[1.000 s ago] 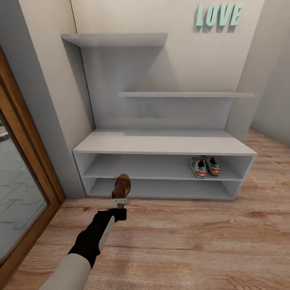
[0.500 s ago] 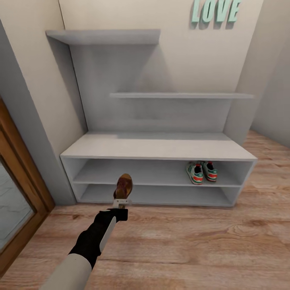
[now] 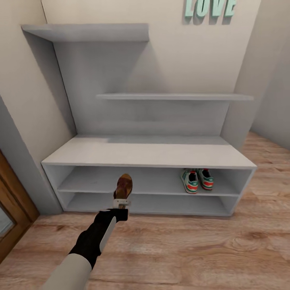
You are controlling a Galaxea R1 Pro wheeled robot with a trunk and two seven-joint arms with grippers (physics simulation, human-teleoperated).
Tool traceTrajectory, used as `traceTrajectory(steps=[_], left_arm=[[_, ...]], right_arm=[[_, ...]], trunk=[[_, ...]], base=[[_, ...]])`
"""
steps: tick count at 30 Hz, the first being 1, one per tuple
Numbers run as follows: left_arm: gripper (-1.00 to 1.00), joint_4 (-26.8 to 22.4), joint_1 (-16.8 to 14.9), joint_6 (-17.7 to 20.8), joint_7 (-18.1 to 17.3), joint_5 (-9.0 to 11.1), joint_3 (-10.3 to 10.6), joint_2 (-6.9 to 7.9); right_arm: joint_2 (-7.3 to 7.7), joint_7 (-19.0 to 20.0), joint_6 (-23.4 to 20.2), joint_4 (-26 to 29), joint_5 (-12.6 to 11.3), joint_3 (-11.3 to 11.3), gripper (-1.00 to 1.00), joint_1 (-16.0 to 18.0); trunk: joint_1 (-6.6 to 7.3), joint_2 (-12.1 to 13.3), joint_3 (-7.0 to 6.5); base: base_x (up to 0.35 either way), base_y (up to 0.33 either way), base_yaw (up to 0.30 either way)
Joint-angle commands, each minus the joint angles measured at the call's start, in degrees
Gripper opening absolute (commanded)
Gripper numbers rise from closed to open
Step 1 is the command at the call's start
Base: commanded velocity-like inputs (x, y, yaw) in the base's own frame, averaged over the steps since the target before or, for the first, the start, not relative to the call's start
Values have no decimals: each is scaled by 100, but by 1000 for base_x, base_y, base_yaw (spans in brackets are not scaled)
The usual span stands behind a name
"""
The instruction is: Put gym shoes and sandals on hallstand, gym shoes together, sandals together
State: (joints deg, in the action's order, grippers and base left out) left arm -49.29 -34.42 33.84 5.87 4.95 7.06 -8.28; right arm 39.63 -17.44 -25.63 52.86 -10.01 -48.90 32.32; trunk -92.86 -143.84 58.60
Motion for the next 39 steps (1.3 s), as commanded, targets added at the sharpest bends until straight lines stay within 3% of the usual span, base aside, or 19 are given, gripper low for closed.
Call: traceTrajectory(steps=[1,12,39], left_arm=[[-100,-10,-3,34,37,33,15,2],[-100,-11,-3,33,35,33,15,10],[-100,-11,-2,26,19,42,11,16]], right_arm=[[1,-39,-12,5,-54,3,-100,3],[1,-38,-12,5,-54,3,-100,3],[1,-39,-12,5,-54,3,-100,2]], trunk=[[-2,-2,6],[-2,-2,6],[-2,-2,6]], base=[[290,-208,0],[292,-170,0],[147,-5,0]])
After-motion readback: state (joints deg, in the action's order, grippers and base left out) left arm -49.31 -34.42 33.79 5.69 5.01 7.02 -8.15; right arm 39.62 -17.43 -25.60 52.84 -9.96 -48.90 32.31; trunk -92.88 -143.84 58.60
